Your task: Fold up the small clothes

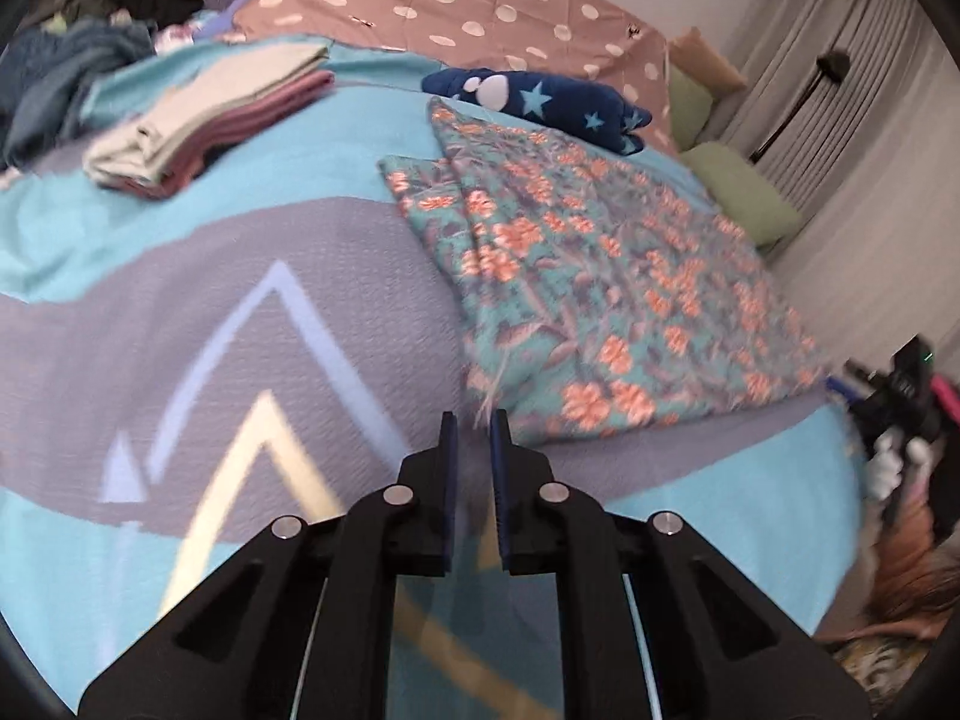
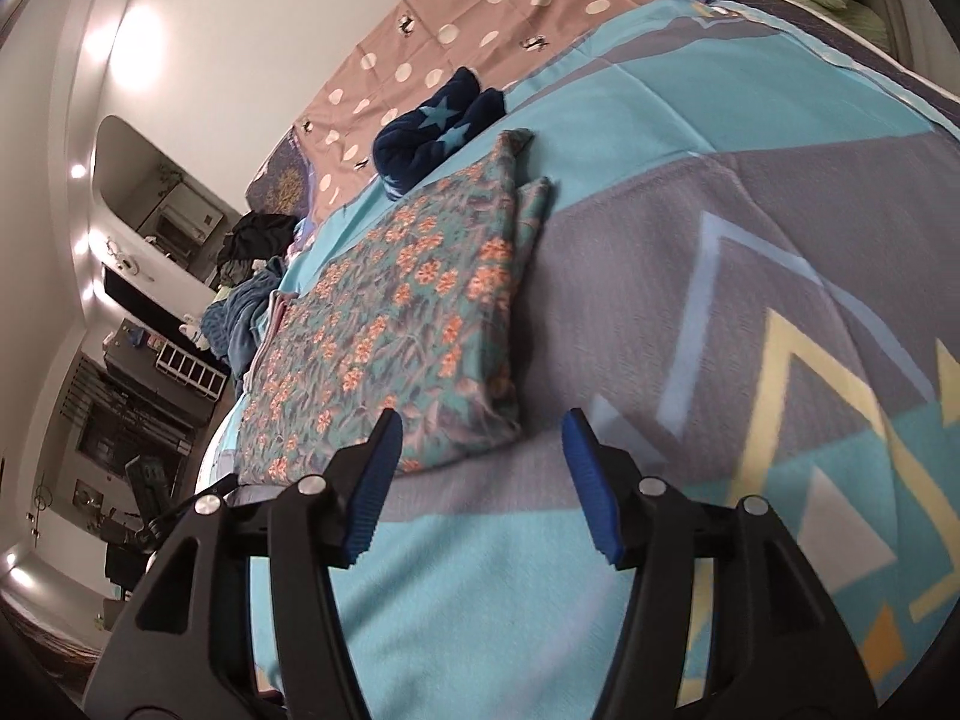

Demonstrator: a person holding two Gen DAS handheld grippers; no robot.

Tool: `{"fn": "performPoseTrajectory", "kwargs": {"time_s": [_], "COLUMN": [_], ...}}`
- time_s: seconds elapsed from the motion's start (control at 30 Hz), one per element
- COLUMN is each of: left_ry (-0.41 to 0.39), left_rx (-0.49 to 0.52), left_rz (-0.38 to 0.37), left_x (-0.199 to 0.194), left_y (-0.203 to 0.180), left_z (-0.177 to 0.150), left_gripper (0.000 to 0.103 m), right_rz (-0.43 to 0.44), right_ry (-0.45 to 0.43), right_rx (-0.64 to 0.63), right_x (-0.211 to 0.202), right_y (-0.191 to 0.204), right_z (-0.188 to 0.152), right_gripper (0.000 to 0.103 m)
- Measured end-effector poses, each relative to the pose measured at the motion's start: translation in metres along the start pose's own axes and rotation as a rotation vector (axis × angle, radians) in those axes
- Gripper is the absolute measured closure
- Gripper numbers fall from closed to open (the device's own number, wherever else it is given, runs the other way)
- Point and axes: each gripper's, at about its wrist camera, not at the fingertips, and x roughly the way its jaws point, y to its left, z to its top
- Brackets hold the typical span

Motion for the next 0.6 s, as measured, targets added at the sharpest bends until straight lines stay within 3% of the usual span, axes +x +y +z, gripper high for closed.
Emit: {"fn": "performPoseTrajectory", "kwargs": {"time_s": [0.03, 0.07, 0.13, 0.23, 0.3, 0.43, 0.5, 0.6], "left_ry": [0.002, -0.009, -0.051, -0.131, -0.137, -0.051, 0.009, 0.08], "left_rx": [0.02, 0.024, -0.002, 0.072, 0.17, 0.349, 0.419, 0.541], "left_rz": [0.088, 0.116, 0.089, -0.005, -0.105, -0.302, -0.362, -0.385], "left_x": [-0.004, -0.008, -0.02, -0.033, -0.032, 0.0, 0.023, 0.058], "left_y": [0.001, 0.001, -0.003, -0.042, -0.086, -0.175, -0.216, -0.274], "left_z": [-0.002, -0.003, 0.002, 0.021, 0.028, 0.03, 0.025, 0.017], "left_gripper": [0.097, 0.097, 0.097, 0.093, 0.072, 0.066, 0.066, 0.066], "right_rz": [-0.009, -0.014, -0.015, -0.014, 0.003, 0.051, 0.097, 0.18], "right_ry": [-0.002, -0.004, -0.006, -0.006, 0.002, 0.012, 0.014, 0.025], "right_rx": [0.014, 0.025, 0.044, 0.05, 0.054, 0.027, 0.027, 0.026], "right_x": [-0.001, -0.001, -0.001, 0.002, 0.004, 0.003, 0.0, -0.003], "right_y": [-0.004, -0.006, -0.01, -0.014, -0.015, -0.016, -0.018, -0.022], "right_z": [0.0, 0.0, 0.002, 0.004, 0.005, 0.006, 0.005, 0.004], "right_gripper": [0.045, 0.044, 0.044, 0.044, 0.044, 0.045, 0.05, 0.056]}}
